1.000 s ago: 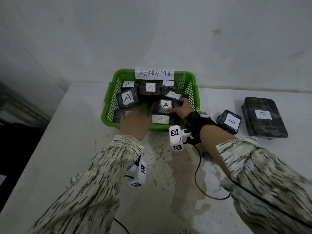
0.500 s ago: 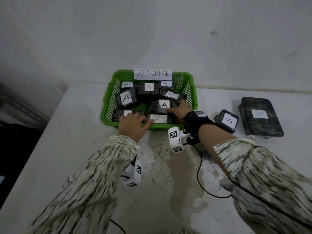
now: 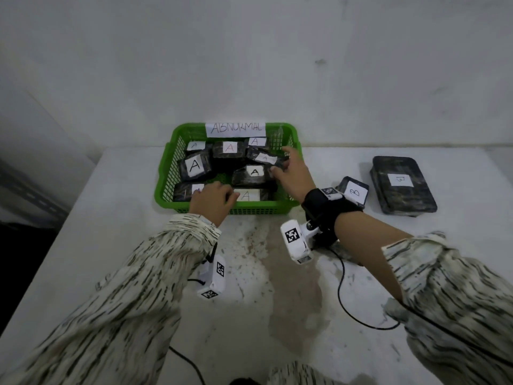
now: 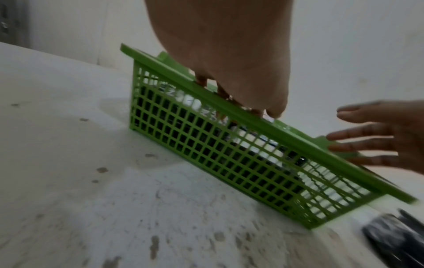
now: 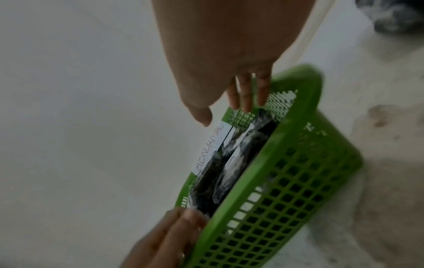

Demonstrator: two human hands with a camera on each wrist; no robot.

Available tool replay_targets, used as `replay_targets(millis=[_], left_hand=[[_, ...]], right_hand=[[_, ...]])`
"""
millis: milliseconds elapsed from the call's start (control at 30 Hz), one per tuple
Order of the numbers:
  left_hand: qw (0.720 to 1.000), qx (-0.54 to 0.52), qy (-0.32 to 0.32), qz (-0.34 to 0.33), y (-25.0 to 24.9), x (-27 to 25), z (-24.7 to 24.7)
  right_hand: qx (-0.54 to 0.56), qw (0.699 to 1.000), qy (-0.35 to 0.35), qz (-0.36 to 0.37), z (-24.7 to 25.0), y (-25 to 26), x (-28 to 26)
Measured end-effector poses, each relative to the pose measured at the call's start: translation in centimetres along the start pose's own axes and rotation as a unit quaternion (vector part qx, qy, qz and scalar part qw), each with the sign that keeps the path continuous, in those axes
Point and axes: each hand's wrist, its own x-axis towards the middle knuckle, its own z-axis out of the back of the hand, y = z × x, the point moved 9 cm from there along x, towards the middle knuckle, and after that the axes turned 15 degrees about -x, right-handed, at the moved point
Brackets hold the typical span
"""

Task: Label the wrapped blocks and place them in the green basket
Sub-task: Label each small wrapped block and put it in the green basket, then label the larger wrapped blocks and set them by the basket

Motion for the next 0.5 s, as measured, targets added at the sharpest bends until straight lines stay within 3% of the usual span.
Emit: replay_targets(millis=[133, 233, 333, 400, 500], left_hand=[[0.997, -0.008, -0.041, -0.072, -5.8, -0.3, -0.7], [0.992, -0.004, -0.047, -0.12, -10.4, -0.7, -2.7], [0.992, 0.034, -0.015, -0.119, -13.5, -0.7, -6.1], [0.993, 0.049, -0.035, -0.1, -14.3, -1.1, -7.8], [0.997, 0.005, 0.053, -0.059, -13.3, -1.3, -10.8]], right_hand=[[-0.062, 0.993, -0.086, 0.053, 4.1, -1.8, -3.0], [-0.095, 0.988, -0.121, -0.024, 6.5, -6.4, -4.1], [-0.16, 0.975, -0.087, -0.127, 8.1, -11.3, -4.9], [-0.209, 0.965, -0.05, -0.154, 8.7, -13.6, -5.4], [-0.24, 0.956, -0.001, -0.166, 8.9, -16.2, -5.3]])
